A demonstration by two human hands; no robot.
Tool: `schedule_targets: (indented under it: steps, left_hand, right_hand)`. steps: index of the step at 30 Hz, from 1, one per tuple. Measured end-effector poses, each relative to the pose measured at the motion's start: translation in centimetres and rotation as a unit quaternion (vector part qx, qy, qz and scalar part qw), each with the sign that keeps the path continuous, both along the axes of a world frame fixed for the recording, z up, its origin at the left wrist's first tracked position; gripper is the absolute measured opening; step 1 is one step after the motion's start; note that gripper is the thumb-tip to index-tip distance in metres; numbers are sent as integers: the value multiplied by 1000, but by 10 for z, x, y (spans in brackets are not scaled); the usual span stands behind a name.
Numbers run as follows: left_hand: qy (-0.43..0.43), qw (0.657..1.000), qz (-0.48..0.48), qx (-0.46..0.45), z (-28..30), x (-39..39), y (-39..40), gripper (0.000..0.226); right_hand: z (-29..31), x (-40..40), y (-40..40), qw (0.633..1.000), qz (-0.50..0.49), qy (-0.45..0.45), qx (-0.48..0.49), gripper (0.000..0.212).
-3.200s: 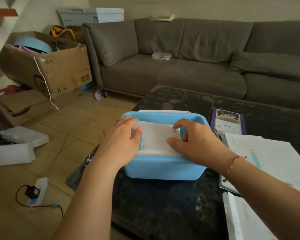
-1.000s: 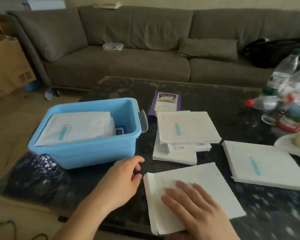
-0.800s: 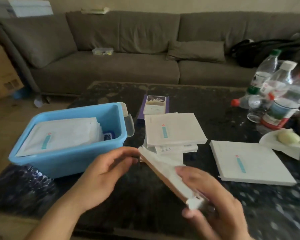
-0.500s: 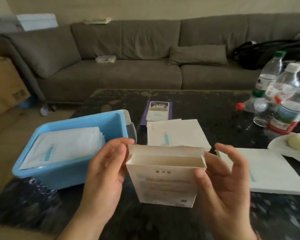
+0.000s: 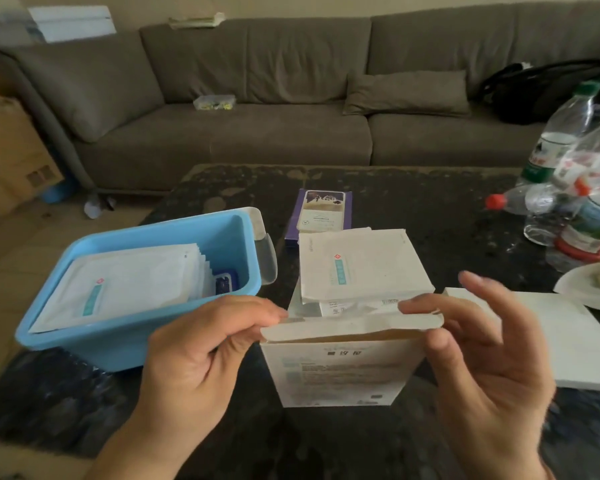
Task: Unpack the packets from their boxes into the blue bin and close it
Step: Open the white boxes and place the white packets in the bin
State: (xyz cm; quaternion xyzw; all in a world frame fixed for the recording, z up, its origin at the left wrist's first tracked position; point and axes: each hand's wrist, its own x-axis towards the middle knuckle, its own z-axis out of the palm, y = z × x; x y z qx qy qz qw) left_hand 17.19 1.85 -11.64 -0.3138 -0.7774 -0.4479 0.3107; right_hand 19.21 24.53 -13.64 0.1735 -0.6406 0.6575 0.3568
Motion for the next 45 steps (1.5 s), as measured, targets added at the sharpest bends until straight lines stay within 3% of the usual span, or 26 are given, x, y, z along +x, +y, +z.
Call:
schedule_targets:
  steps: [4, 9, 20, 23, 26, 28, 31, 35, 39, 45]
  left_hand:
    - [38, 997, 38, -56, 0, -1, -4, 19]
    - [-30, 1000, 5, 5, 3, 6, -1, 24]
    - [-45, 998, 41, -8, 0, 3, 8, 22]
    - [-35, 999, 24, -31, 2, 2, 8, 22]
    - [-69, 997, -12, -13, 6, 2, 6, 25]
    - [-88, 995, -37, -15, 5, 2, 4, 27]
    - [-85, 993, -59, -50, 1, 2, 5, 26]
    - [-82, 994, -60, -38, 0, 3, 8, 21]
    - [-74, 994, -61, -55, 2, 3, 11, 21]
    - [-53, 993, -65, -84, 5, 5, 13, 26]
  right_hand:
    - [4, 1, 2, 998, -1, -3, 56, 22]
    - [4, 1, -1, 999, -13, -37, 25, 7]
    - [14, 1, 3, 992, 31, -121, 20, 10]
    - [17, 0, 6, 989, 53, -136, 21, 13]
    - [19, -2, 6, 987, 65, -143, 26, 27]
    - [18, -1, 5, 987, 64, -143, 31, 25]
    - [19, 0, 5, 989, 38, -116, 84, 8]
    - [33, -2, 2, 974, -28, -85, 206, 21]
    - [42, -5, 0, 927, -60, -52, 366, 34]
    - [41, -5, -4, 931, -52, 3, 362, 20]
